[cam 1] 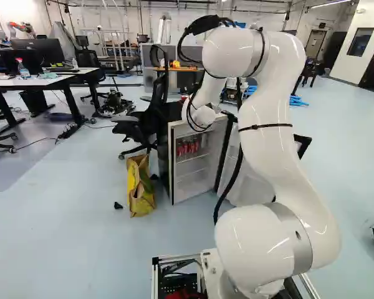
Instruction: Grab a drink from the fridge
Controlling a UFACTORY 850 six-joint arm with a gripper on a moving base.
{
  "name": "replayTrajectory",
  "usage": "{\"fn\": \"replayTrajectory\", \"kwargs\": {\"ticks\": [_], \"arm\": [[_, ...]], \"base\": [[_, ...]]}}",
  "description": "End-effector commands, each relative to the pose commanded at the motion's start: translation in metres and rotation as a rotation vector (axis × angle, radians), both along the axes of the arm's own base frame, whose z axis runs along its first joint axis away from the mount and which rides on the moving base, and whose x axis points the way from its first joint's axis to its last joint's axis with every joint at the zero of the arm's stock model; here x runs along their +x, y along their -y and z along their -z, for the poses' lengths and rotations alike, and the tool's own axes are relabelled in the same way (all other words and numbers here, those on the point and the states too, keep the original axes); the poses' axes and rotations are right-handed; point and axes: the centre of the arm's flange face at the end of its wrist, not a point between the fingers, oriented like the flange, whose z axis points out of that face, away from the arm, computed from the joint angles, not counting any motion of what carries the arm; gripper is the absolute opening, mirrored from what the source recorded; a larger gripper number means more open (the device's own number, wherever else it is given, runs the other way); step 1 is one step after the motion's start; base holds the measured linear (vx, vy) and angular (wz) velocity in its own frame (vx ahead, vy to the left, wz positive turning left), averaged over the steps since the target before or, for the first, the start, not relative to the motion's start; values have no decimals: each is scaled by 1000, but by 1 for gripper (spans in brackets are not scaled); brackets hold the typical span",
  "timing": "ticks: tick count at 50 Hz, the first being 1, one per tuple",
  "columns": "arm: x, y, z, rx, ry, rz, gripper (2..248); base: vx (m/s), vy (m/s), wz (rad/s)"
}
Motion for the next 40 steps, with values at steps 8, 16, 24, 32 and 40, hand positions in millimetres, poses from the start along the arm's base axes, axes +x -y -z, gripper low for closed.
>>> {"fn": "replayTrajectory", "kwargs": {"ticks": [8,16,24,32,40], "arm": [[0,0,0,0,0,0,96],[0,0,0,0,0,0,96],[0,0,5,0,-7,0,96],[0,0,5,0,-7,0,96],[0,0,5,0,-7,0,96]], "base": [[0,0,0],[0,0,0],[0,0,0],[0,0,0],[0,0,0]]}}
